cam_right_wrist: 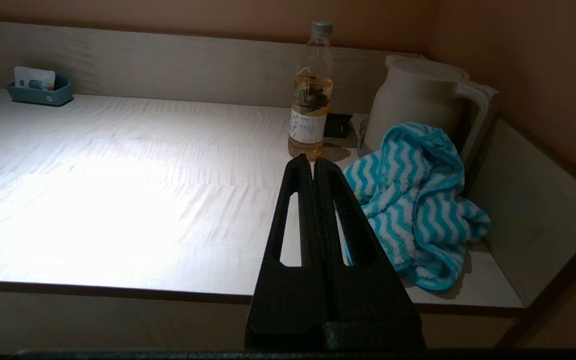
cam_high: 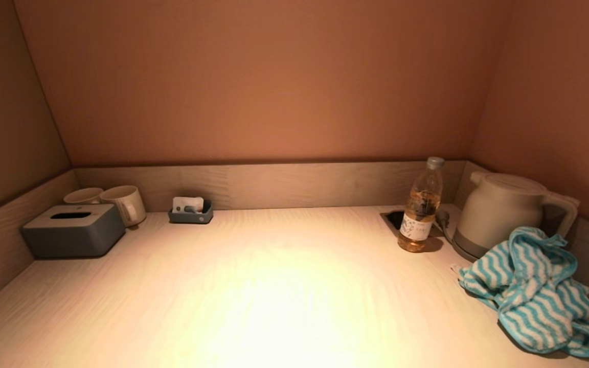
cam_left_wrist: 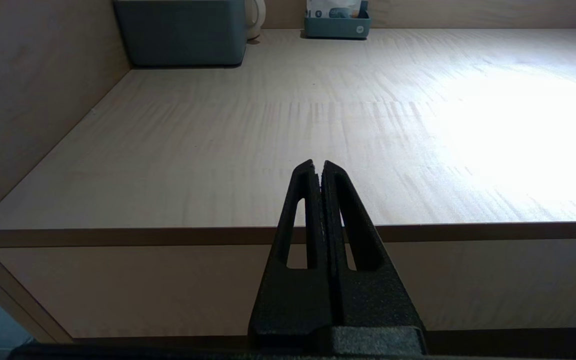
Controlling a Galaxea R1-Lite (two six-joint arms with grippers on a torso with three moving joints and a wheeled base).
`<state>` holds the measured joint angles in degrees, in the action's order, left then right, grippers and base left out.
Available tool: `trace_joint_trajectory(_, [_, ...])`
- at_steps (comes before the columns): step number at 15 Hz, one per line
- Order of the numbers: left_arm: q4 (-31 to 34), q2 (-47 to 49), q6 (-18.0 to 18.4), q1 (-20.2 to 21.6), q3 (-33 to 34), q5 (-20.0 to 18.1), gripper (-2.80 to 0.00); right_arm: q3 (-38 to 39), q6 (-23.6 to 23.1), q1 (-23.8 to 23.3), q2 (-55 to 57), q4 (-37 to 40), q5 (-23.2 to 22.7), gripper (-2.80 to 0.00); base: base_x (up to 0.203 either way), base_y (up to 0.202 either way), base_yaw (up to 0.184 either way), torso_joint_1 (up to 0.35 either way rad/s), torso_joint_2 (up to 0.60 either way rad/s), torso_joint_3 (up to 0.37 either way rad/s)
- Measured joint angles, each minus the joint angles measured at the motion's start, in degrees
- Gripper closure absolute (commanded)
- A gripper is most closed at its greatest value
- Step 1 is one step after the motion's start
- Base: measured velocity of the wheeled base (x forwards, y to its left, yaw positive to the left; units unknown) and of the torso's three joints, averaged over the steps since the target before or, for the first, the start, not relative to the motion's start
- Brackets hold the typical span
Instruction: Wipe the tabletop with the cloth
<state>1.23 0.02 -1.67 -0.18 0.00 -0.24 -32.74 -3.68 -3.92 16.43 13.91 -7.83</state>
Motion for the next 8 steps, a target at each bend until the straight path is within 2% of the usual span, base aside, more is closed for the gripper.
trace_joint_trajectory(8, [-0.02, 0.0, 0.02, 0.0, 0.0, -0.01, 0.0, 1.23, 0.1, 3.78, -4.86, 0.75, 0.16, 0.0, 0.0, 0.0, 0.0, 0.0, 0.0, 0.0])
